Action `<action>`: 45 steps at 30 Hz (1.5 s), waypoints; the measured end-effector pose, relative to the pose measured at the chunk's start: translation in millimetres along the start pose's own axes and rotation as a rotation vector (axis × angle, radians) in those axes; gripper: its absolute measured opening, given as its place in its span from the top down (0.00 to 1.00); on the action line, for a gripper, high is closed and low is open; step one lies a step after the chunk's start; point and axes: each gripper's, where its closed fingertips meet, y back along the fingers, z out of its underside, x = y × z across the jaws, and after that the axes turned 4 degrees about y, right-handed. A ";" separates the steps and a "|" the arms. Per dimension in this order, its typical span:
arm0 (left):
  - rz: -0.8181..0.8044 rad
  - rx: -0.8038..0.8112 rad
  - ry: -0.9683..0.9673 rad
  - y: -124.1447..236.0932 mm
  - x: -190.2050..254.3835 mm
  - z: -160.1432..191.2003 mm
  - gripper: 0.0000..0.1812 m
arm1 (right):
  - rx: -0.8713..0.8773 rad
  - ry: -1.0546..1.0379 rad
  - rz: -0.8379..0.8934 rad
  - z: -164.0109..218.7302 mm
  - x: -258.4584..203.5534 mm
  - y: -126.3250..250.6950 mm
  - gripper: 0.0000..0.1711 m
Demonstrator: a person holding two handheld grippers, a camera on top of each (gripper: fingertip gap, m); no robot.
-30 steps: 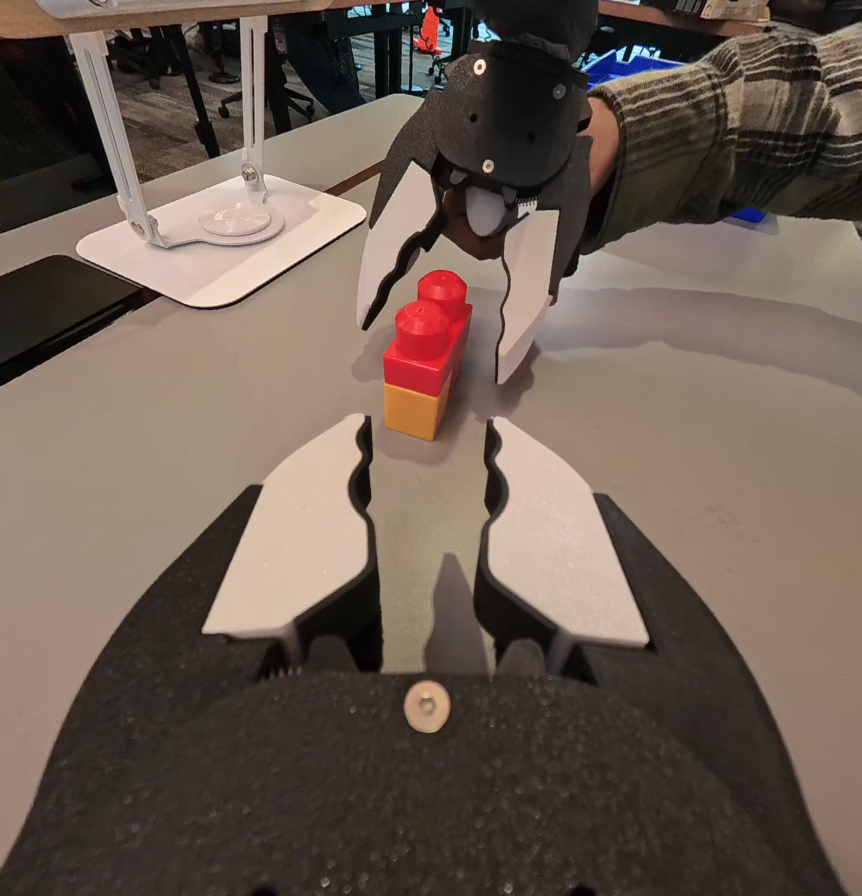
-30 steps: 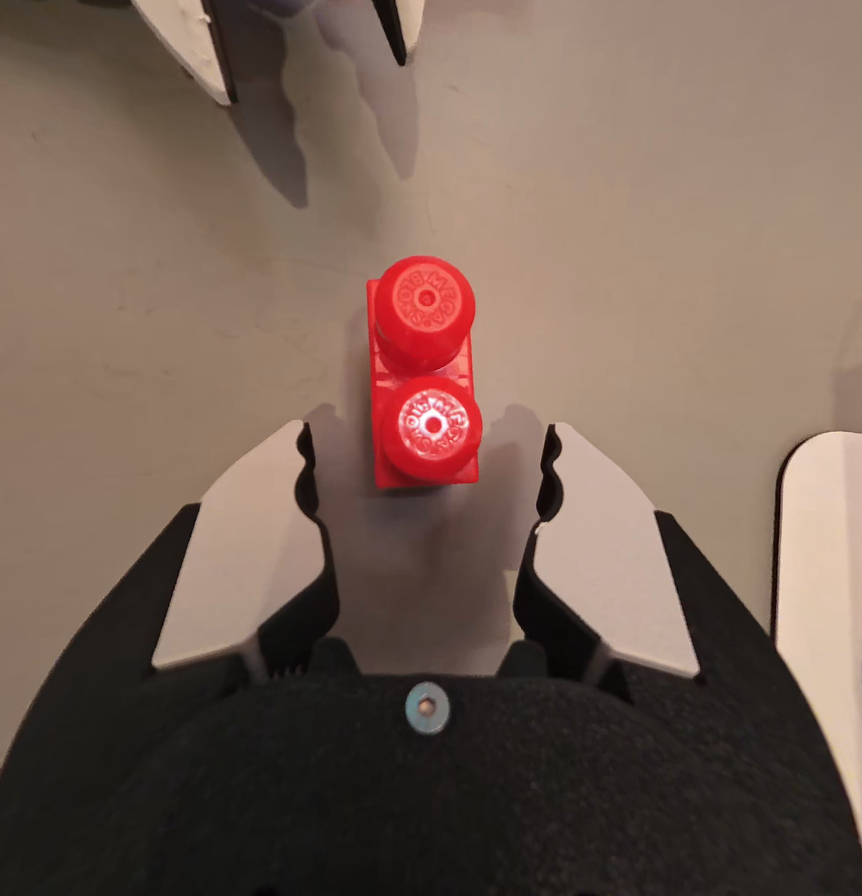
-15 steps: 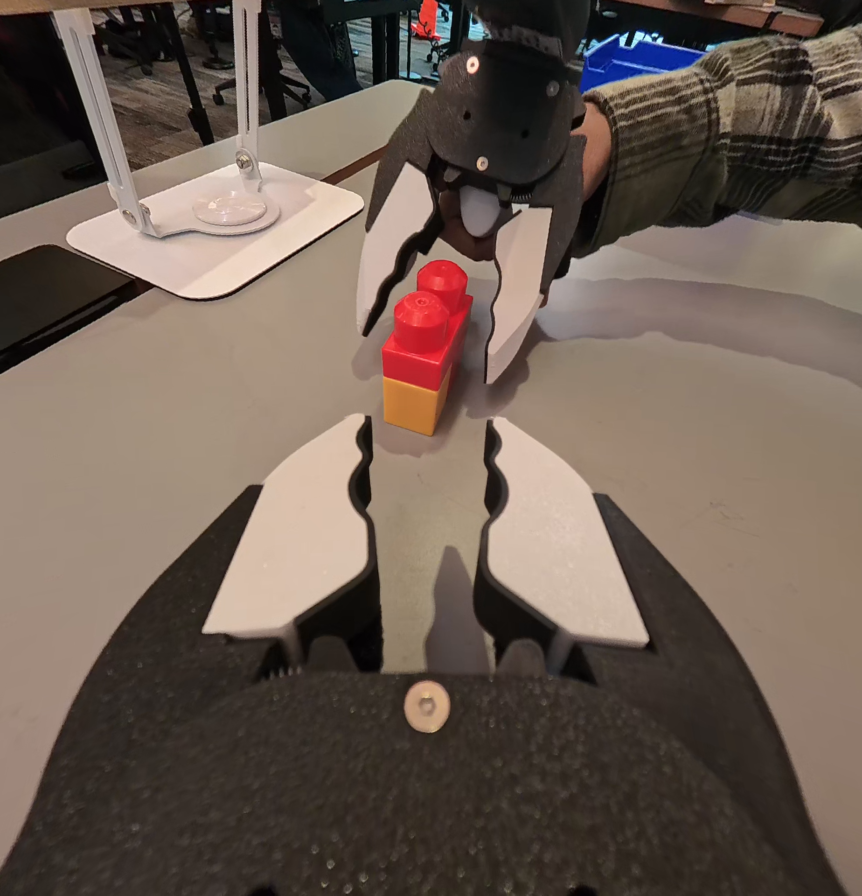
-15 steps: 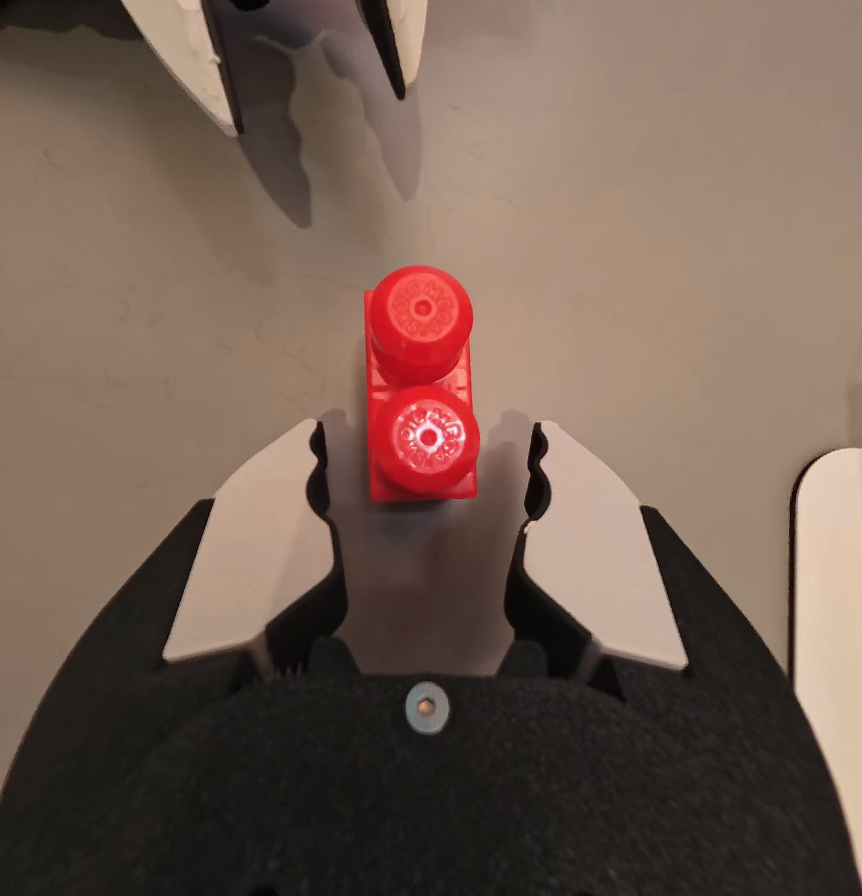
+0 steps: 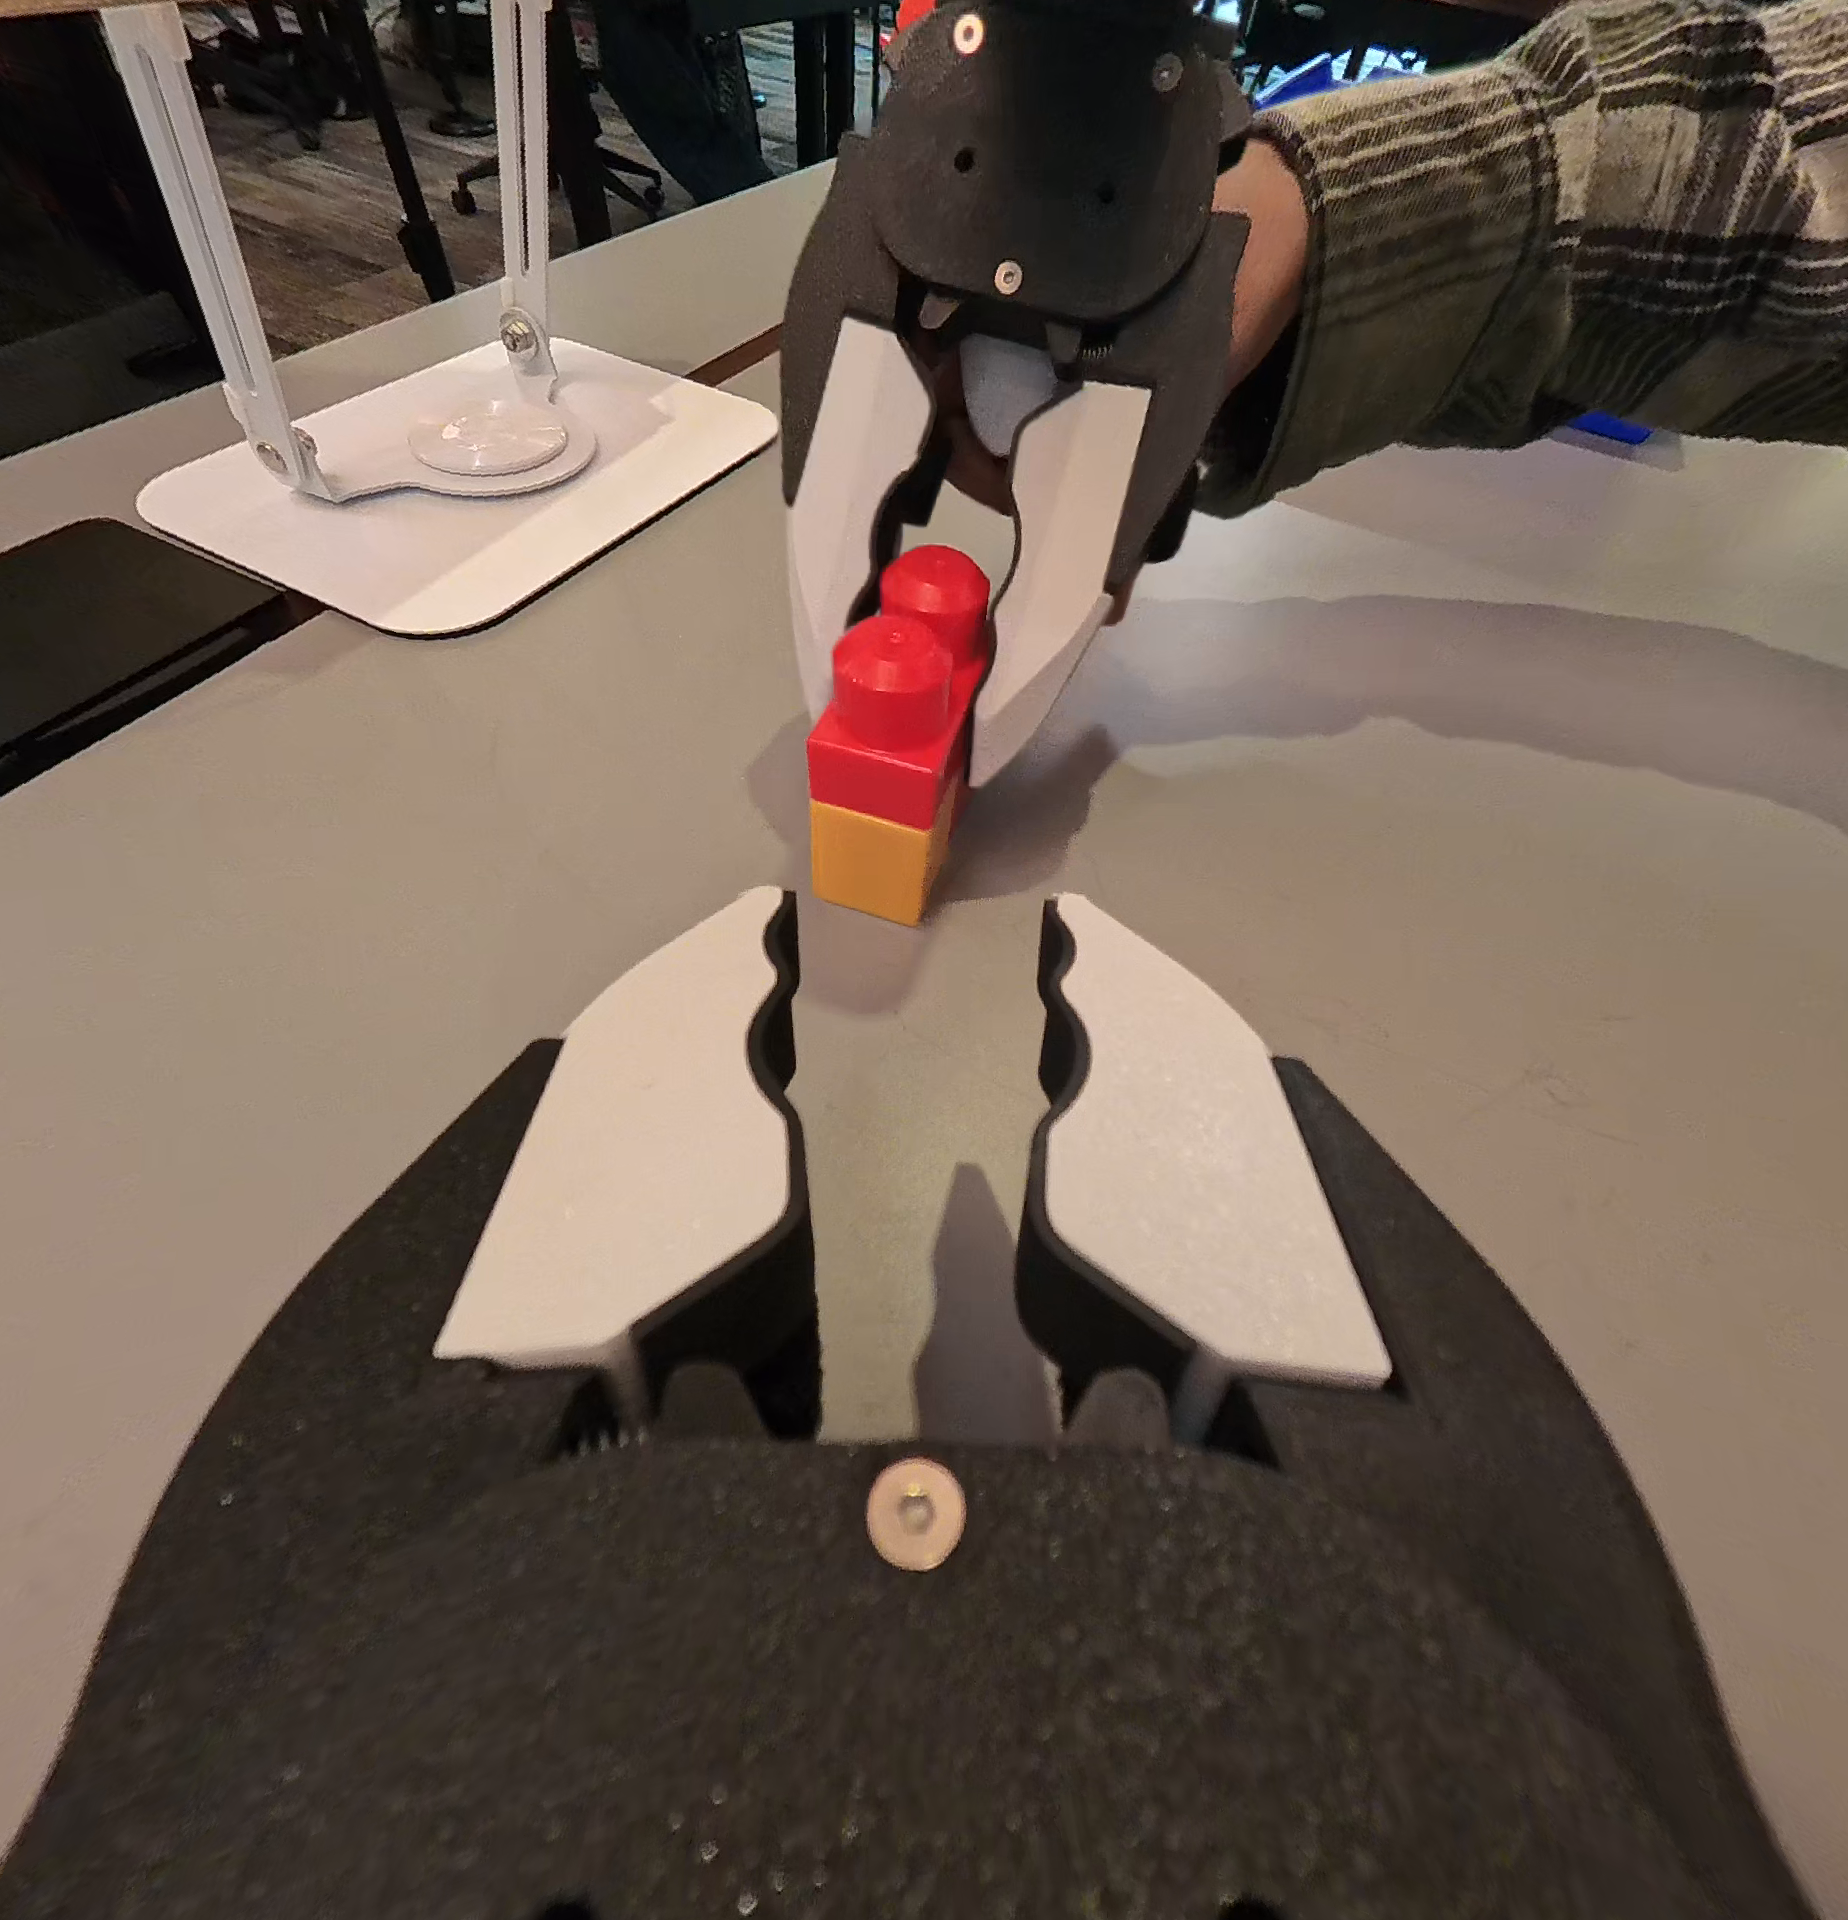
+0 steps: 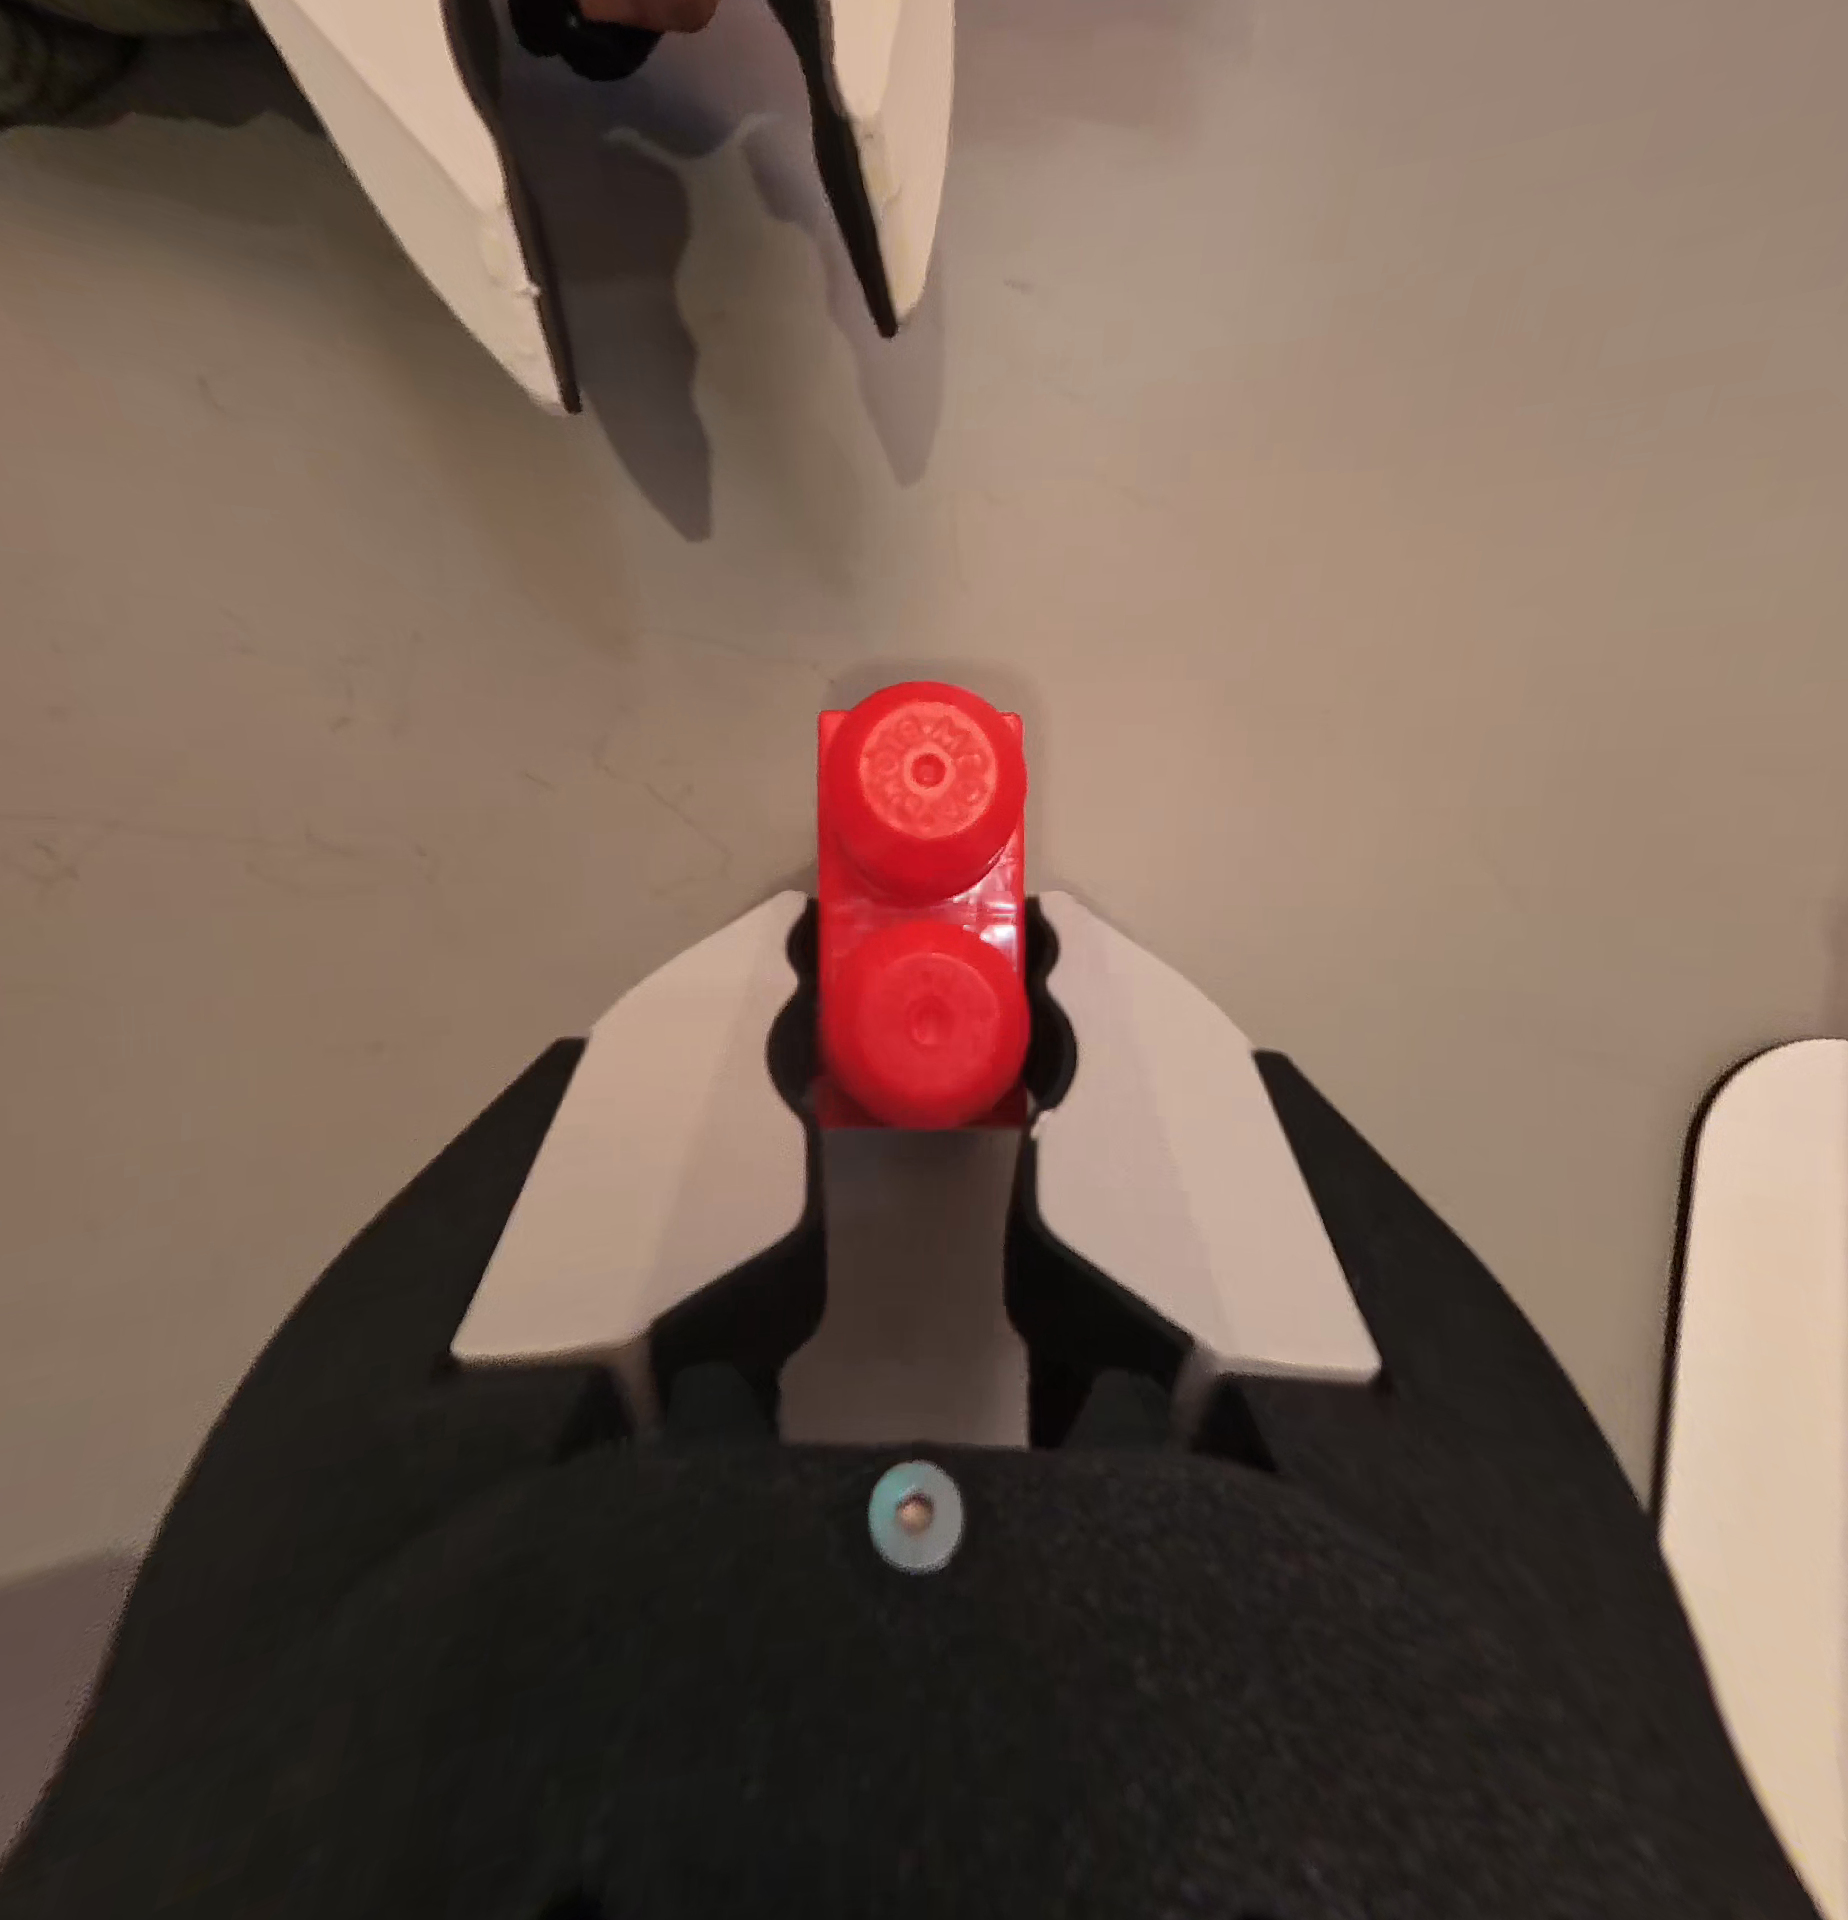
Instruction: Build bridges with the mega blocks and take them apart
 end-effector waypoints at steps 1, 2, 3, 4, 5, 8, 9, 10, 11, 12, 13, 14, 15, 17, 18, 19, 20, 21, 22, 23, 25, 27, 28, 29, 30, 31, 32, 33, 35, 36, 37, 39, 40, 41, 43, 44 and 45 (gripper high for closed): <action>0.000 -0.001 -0.001 -0.1 0.0 0.2 0.76 | 0.001 -0.009 -0.002 0.2 0.4 0.0 0.79; -0.001 -0.001 -0.002 -0.1 0.0 0.1 0.76 | 0.002 -0.008 0.002 0.5 1.0 0.2 0.79; -0.001 0.001 -0.001 0.1 -0.2 -0.2 0.76 | 0.002 -0.003 0.007 0.8 1.2 0.6 0.79; -0.001 0.002 -0.001 0.3 -0.3 -0.5 0.76 | -0.001 0.003 0.011 1.2 1.0 1.2 0.79; -0.002 0.003 -0.001 0.4 -0.5 -0.5 0.76 | -0.006 0.010 0.013 1.9 0.6 1.9 0.79; 0.000 0.003 -0.003 -0.4 -0.1 -0.6 0.76 | -0.020 0.016 0.007 4.0 -2.9 5.9 0.79; 0.002 0.000 -0.006 -1.0 0.5 -0.5 0.75 | -0.018 0.013 0.005 3.7 -4.3 8.3 0.79; 0.003 -0.001 -0.010 -1.8 1.2 -0.4 0.75 | -0.013 0.005 0.000 3.0 -5.7 11.3 0.79; 0.001 -0.002 -0.013 -2.6 1.5 -0.6 0.75 | -0.006 -0.005 -0.005 2.1 -7.4 15.0 0.79; -0.002 -0.003 -0.017 -3.6 1.7 -0.7 0.74 | 0.001 -0.017 -0.007 0.9 -9.0 19.3 0.79; -0.002 -0.001 -0.019 -5.1 2.5 -1.4 0.72 | 0.009 -0.026 -0.011 -0.8 -11.2 24.4 0.79; 0.003 0.002 -0.019 -6.9 4.8 -3.2 0.70 | 0.016 -0.033 -0.015 -2.5 -13.9 30.0 0.79; 0.007 0.005 -0.017 -9.2 7.9 -5.9 0.66 | 0.019 -0.039 -0.020 -4.4 -17.4 36.1 0.79; 0.015 0.041 -0.027 -14.8 14.6 -15.7 0.62 | 0.023 -0.044 -0.025 -8.2 -25.3 50.6 0.79; 0.030 0.066 -0.027 -18.2 19.1 -21.6 0.60 | 0.023 -0.045 -0.022 -10.1 -28.5 58.7 0.79; 0.047 0.086 -0.022 -21.9 23.3 -27.3 0.59 | 0.027 -0.047 -0.020 -12.5 -31.7 67.4 0.79; 0.065 0.101 -0.017 -26.1 27.4 -32.8 0.57 | 0.034 -0.051 -0.020 -15.6 -35.1 76.3 0.79; 0.084 0.106 -0.014 -30.9 31.6 -37.6 0.57 | 0.039 -0.052 -0.019 -18.5 -38.5 85.2 0.79; 0.104 0.102 -0.017 -35.9 36.3 -41.7 0.57 | 0.041 -0.052 -0.016 -21.2 -41.5 94.1 0.79; 0.125 0.095 -0.024 -41.0 41.4 -45.6 0.57 | 0.044 -0.052 -0.015 -24.0 -44.8 102.4 0.79; 0.157 0.090 -0.041 -50.8 51.1 -54.7 0.57 | 0.052 -0.057 -0.013 -29.4 -51.0 117.5 0.79; 0.199 0.103 -0.052 -60.6 62.5 -66.1 0.58 | 0.055 -0.058 -0.004 -33.3 -56.1 129.7 0.79; 0.222 0.107 -0.059 -65.3 68.9 -71.3 0.58 | 0.047 -0.057 0.001 -33.7 -58.1 134.5 0.79; 0.239 0.111 -0.071 -70.0 74.5 -76.6 0.59 | 0.037 -0.055 0.006 -33.4 -59.9 138.6 0.79; 0.251 0.115 -0.083 -74.5 79.2 -81.8 0.59 | 0.031 -0.058 0.006 -33.2 -61.8 142.2 0.79; 0.267 0.118 -0.094 -78.8 84.2 -86.6 0.60 | 0.037 -0.066 0.002 -34.2 -63.7 145.7 0.79; 0.290 0.122 -0.102 -82.7 90.0 -91.5 0.62 | 0.045 -0.079 -0.001 -35.1 -64.9 149.2 0.79; 0.310 0.131 -0.109 -86.2 95.6 -96.8 0.63 | 0.046 -0.088 0.003 -35.0 -64.9 152.3 0.79; 0.338 0.147 -0.129 -92.1 104.6 -106.5 0.66 | 0.042 -0.106 0.002 -33.2 -65.4 157.0 0.79; 0.354 0.156 -0.141 -93.7 108.7 -110.9 0.70 | 0.045 -0.119 -0.006 -33.0 -66.2 158.8 0.79; 0.363 0.170 -0.149 -95.0 111.4 -115.5 0.71 | 0.045 -0.130 -0.014 -32.6 -67.0 160.7 0.79; 0.373 0.163 -0.165 -97.6 112.2 -119.2 0.76 | 0.044 -0.146 -0.028 -32.5 -68.5 164.3 0.79; 0.382 0.147 -0.169 -97.8 112.8 -119.5 0.76 | 0.045 -0.152 -0.030 -32.6 -68.8 165.3 0.79; 0.392 0.143 -0.172 -97.4 114.0 -120.6 0.76 | 0.051 -0.159 -0.037 -33.4 -69.5 166.8 0.79; 0.409 0.139 -0.168 -96.9 116.5 -123.0 0.76 | 0.061 -0.171 -0.047 -34.7 -70.5 169.6 0.79; 0.411 0.140 -0.167 -96.5 117.3 -124.3 0.77 | 0.065 -0.174 -0.049 -35.5 -70.9 170.8 0.79; 0.412 0.141 -0.162 -96.0 118.1 -125.0 0.77 | 0.062 -0.169 -0.046 -35.9 -71.5 171.4 0.79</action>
